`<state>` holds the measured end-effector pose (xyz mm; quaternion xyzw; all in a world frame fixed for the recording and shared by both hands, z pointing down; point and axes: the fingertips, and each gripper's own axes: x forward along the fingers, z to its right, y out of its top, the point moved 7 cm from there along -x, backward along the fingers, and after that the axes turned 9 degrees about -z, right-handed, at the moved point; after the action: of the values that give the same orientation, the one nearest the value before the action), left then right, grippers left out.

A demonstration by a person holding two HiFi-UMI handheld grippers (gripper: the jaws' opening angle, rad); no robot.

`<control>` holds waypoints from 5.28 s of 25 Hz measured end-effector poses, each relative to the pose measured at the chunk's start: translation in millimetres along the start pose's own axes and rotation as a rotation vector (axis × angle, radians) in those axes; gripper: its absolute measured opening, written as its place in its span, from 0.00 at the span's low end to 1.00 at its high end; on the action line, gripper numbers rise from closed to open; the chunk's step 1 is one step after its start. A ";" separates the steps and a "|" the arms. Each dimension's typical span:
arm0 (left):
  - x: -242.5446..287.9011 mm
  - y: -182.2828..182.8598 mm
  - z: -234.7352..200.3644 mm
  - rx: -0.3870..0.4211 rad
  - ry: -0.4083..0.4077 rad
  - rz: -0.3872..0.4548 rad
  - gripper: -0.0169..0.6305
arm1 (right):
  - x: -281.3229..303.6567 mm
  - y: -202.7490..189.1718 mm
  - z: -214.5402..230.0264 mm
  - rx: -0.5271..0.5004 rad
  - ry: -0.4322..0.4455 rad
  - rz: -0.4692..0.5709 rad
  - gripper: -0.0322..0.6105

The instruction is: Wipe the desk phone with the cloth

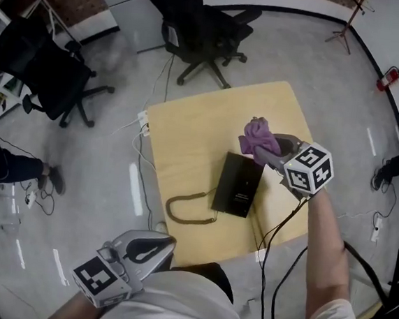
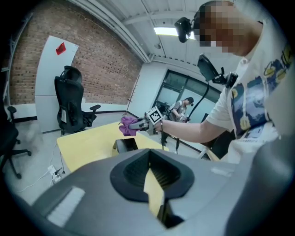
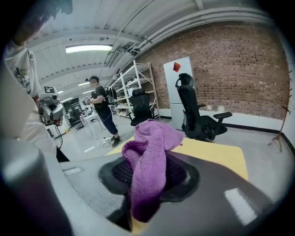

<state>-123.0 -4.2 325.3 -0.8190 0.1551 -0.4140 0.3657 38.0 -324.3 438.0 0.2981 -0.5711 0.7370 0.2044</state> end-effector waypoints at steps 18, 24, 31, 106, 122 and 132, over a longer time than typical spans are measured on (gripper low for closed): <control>-8.2 -27.0 -11.1 -0.125 0.083 -0.005 0.03 | 104.8 -10.7 21.5 -0.120 0.341 -0.320 0.24; -5.5 -30.2 -11.6 -0.141 0.086 -0.008 0.03 | 118.6 -20.8 29.0 -0.172 0.260 -0.363 0.24; 0.5 -27.0 -12.4 -0.126 0.060 -0.016 0.03 | 95.3 -19.2 45.2 -0.140 0.127 -0.276 0.24; 13.0 -38.6 27.0 0.096 -0.200 -0.110 0.03 | 24.1 -192.9 -109.6 0.415 -0.069 -0.125 0.24; -26.4 -62.1 -4.0 0.120 -0.287 -0.076 0.03 | 23.0 -212.3 -160.0 0.503 -0.206 -0.277 0.24; -48.4 -70.6 -25.0 0.144 -0.345 -0.077 0.03 | 20.8 -196.7 -202.1 0.566 -0.251 -0.287 0.24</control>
<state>-175.6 59.3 359.1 -0.8549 0.0288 -0.2911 0.4285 107.2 -78.3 559.3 0.5086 -0.3168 0.7877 0.1432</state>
